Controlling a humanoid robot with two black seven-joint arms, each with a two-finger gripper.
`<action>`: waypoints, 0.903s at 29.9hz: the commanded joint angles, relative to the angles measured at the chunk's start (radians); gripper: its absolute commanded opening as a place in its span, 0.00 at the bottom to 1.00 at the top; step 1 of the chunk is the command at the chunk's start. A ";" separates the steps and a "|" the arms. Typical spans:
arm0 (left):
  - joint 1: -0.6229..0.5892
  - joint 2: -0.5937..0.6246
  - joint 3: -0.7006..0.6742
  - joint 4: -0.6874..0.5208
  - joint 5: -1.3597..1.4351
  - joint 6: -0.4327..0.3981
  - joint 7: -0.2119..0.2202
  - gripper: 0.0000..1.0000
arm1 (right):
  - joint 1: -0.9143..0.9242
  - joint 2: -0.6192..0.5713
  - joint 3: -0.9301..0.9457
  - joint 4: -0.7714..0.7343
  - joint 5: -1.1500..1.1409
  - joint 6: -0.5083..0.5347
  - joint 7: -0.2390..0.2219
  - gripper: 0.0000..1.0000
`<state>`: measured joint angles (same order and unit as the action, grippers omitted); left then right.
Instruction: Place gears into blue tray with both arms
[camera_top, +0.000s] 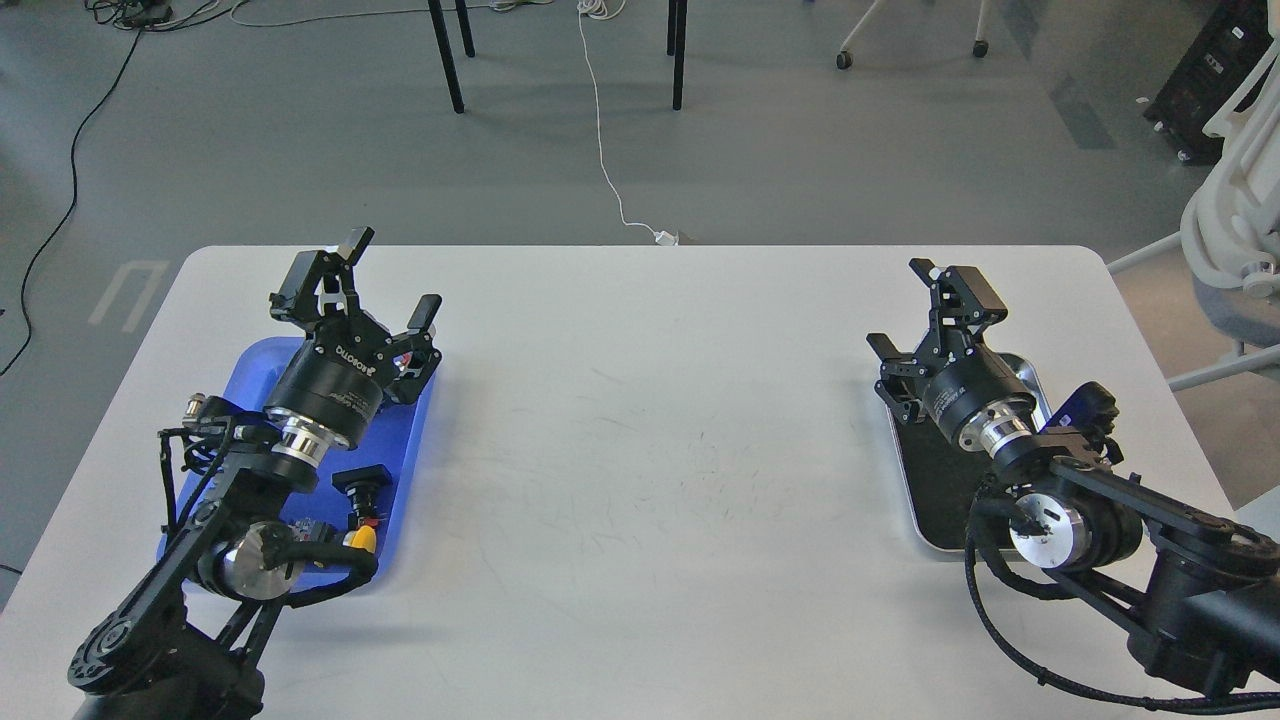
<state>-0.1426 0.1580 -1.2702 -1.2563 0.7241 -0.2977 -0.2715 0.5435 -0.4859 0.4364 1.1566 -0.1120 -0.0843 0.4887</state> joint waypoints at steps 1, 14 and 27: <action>0.000 0.000 0.000 0.000 0.000 0.000 0.000 0.98 | 0.001 0.003 0.001 0.000 0.000 0.000 0.000 0.99; -0.002 0.037 0.000 0.017 -0.006 -0.049 -0.006 0.98 | 0.000 0.003 0.001 0.000 -0.002 0.000 0.000 0.99; -0.015 0.054 0.002 0.024 -0.006 -0.060 -0.006 0.98 | 0.001 0.006 -0.001 0.000 -0.002 0.000 0.000 0.99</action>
<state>-0.1560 0.2131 -1.2688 -1.2321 0.7157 -0.3644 -0.2784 0.5445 -0.4803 0.4359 1.1566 -0.1137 -0.0845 0.4887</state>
